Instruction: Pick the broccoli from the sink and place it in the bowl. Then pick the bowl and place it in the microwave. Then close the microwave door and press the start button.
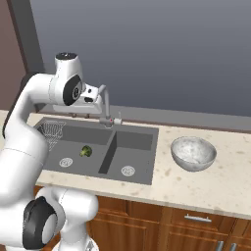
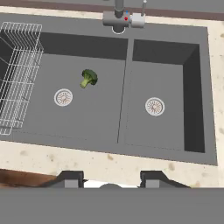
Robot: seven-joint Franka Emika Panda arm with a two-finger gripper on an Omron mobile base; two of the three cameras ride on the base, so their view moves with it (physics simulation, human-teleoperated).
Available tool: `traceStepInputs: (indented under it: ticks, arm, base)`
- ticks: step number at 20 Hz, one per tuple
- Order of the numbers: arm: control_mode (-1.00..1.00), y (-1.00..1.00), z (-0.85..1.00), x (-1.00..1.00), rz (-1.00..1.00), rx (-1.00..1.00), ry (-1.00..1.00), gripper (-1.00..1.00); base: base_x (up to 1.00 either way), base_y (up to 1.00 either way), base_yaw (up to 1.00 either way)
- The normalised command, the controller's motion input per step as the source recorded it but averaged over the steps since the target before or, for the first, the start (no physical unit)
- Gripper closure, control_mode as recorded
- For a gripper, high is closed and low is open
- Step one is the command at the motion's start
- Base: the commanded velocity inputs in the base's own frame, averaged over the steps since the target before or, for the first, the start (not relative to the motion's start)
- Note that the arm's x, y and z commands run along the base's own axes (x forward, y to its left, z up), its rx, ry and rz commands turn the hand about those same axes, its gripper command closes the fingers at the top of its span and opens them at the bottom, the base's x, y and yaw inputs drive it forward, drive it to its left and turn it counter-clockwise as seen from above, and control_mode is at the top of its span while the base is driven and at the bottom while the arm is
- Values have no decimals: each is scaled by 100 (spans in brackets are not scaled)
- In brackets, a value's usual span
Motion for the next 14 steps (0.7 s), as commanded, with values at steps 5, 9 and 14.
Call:
traceStepInputs:
  ticks: [5,9,14]
  arm:
    - [-100,40,-8,-1,1,-3,0,-100]
    - [-100,100,-24,3,-1,-12,-1,-100]
    - [-100,98,-39,28,-11,-19,1,-100]
  base:
    - [0,0,0]
    - [0,0,0]
    - [0,0,0]
